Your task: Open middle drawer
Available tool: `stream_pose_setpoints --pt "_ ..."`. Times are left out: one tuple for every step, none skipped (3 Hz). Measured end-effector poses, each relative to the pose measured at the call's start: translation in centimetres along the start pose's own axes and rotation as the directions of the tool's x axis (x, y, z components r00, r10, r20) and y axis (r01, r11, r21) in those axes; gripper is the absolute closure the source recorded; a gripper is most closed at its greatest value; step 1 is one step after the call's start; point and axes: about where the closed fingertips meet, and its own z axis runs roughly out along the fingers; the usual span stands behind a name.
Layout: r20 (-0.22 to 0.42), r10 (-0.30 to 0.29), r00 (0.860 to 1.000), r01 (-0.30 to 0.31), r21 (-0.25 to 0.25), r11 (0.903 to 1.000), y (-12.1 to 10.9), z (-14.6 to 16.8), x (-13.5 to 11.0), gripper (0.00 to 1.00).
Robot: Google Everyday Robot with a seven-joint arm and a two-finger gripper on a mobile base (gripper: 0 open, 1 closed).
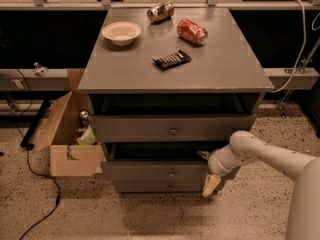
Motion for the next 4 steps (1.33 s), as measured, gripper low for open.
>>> stream_pose_setpoints --pt "-0.009 0.019 1.000 -0.019 -0.033 0.9993 1.5 -0.2 0.8 0.16" --pt "-0.036 0.042 0.998 -0.043 -0.014 0.9990 2.9 -2.3 1.6 0.39" --pt "-0.038 0.075 0.996 -0.075 -0.002 0.9972 4.6 -4.4 2.3 0.63" --pt "-0.023 0.110 0.994 -0.111 -0.005 0.9939 6.4 -5.6 3.0 0.86"
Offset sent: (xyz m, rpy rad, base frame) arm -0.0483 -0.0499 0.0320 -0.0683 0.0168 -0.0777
